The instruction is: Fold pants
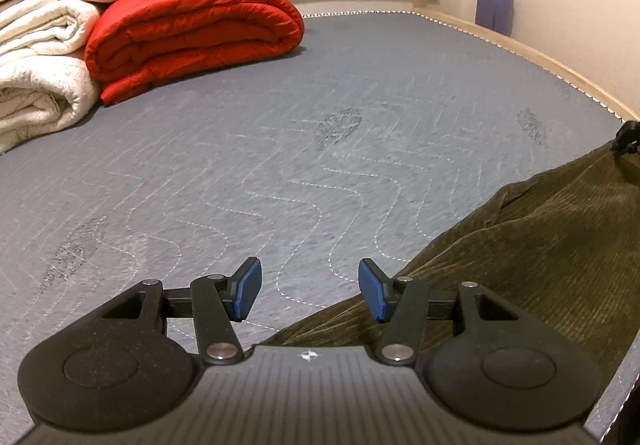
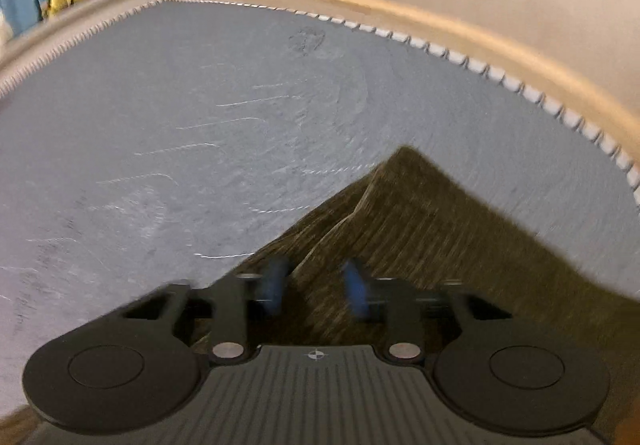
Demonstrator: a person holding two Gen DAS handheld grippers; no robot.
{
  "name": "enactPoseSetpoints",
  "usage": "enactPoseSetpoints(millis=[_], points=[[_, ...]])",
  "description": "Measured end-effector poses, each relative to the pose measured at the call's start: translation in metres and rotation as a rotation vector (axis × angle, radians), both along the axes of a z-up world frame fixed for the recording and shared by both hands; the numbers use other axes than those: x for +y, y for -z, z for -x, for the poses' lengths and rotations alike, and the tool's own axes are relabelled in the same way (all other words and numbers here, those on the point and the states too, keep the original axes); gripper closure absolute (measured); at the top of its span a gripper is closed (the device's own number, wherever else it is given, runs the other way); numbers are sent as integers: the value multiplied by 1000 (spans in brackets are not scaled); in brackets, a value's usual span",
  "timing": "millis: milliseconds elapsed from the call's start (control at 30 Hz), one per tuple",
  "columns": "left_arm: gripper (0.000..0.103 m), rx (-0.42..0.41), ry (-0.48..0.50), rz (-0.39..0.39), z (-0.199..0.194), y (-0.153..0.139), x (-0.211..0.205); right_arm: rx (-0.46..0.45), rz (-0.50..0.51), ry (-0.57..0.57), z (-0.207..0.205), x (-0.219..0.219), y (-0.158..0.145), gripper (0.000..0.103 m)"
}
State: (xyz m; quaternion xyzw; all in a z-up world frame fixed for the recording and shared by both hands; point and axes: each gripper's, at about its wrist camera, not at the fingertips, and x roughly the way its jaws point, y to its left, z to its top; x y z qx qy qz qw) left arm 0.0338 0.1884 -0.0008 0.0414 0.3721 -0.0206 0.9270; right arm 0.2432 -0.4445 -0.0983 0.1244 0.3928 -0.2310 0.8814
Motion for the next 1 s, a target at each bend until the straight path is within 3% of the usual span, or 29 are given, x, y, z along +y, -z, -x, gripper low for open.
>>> enactPoseSetpoints(millis=[67,200,367,400,433,500,567,667,867,900,1000], points=[[44,2,-8,2,-1,1,3,-64,-66,73,2,-11,-6,98],[44,4,-26,4,1,1,10,-265,-99,229,10,-38,-30,99],[42,47,-96,-36,-1,4,30,-133,-156,203,-7,-34,-3,92],[41,63,-128,-33,-1,4,37,-114,-135,204,-10,-30,-2,85],[41,81,-166,-8,0,4,48,-111,-119,201,-10,-26,-3,69],[41,106,-241,73,2,3,73,-145,-87,189,-5,-21,-14,50],[38,129,-313,152,8,2,96,-183,-52,137,1,-9,-26,50],[36,184,-386,255,19,6,123,-261,-49,-54,8,24,-49,50],[36,251,-445,463,35,13,151,-319,-63,-725,32,152,-76,51],[36,259,-449,480,37,13,152,-317,-65,-854,41,182,-78,52],[36,265,-444,482,43,11,152,-299,-65,-1099,64,244,-82,53]])
